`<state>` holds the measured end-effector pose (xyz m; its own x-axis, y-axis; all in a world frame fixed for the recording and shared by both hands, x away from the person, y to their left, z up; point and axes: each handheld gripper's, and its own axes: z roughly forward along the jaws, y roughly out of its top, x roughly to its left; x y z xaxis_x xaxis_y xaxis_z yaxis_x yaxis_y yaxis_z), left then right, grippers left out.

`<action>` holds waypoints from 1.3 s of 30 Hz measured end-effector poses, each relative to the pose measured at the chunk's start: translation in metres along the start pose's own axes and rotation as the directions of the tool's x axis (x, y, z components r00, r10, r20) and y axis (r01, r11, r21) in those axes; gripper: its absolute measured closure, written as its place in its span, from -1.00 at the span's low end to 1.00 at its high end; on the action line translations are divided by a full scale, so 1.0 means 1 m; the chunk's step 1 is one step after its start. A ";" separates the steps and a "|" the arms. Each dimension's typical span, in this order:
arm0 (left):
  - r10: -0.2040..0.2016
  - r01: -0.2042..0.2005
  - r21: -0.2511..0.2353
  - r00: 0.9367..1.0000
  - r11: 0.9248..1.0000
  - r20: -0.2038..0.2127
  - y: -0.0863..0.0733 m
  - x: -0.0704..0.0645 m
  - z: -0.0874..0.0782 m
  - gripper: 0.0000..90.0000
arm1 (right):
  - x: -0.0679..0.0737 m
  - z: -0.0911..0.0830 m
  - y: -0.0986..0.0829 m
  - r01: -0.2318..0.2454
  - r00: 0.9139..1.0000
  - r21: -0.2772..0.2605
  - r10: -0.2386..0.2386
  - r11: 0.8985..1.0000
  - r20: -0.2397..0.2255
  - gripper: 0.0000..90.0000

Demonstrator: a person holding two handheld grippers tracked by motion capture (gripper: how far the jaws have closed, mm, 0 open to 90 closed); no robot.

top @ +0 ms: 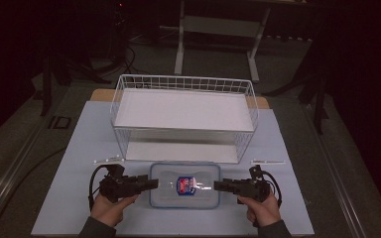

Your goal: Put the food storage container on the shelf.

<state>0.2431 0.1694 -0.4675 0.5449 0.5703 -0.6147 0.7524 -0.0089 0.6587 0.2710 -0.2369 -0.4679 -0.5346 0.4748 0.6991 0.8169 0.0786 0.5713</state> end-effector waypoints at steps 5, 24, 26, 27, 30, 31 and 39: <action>0.018 -0.018 -0.012 1.000 1.000 -0.002 0.005 -0.004 -0.003 0.18 | 0.006 -0.003 0.006 0.027 1.000 -0.009 -0.027 1.000 0.004 0.18; 0.088 -0.089 -0.065 0.996 0.994 -0.010 0.030 -0.026 -0.017 0.18 | 0.027 -0.019 0.022 0.090 0.996 -0.063 -0.090 0.994 0.001 0.19; 0.092 -0.092 -0.068 0.996 0.993 -0.010 0.032 -0.027 -0.018 0.18 | 0.029 -0.020 0.024 0.095 0.995 -0.069 -0.095 0.993 0.001 0.19; 0.094 -0.094 -0.070 0.996 0.993 -0.008 0.033 -0.027 -0.019 0.18 | 0.030 -0.020 0.025 0.095 0.995 -0.069 -0.095 0.993 0.000 0.19; 0.101 -0.101 -0.078 0.995 0.992 -0.007 0.036 -0.030 -0.021 0.18 | 0.033 -0.022 0.027 0.106 0.994 -0.077 -0.106 0.991 0.001 0.19; 0.103 -0.103 -0.083 0.995 0.991 -0.006 0.037 -0.031 -0.022 0.17 | 0.035 -0.023 0.028 0.107 0.994 -0.080 -0.108 0.991 0.001 0.19; 0.117 -0.116 -0.108 0.993 0.987 0.002 0.045 -0.037 -0.029 0.18 | 0.047 -0.029 0.036 0.133 0.991 -0.099 -0.134 0.986 0.002 0.20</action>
<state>0.2461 0.1717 -0.4020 0.6298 0.5640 -0.5342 0.6394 0.0141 0.7687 0.2691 -0.2376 -0.4025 -0.6387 0.4615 0.6157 0.7131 0.0544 0.6990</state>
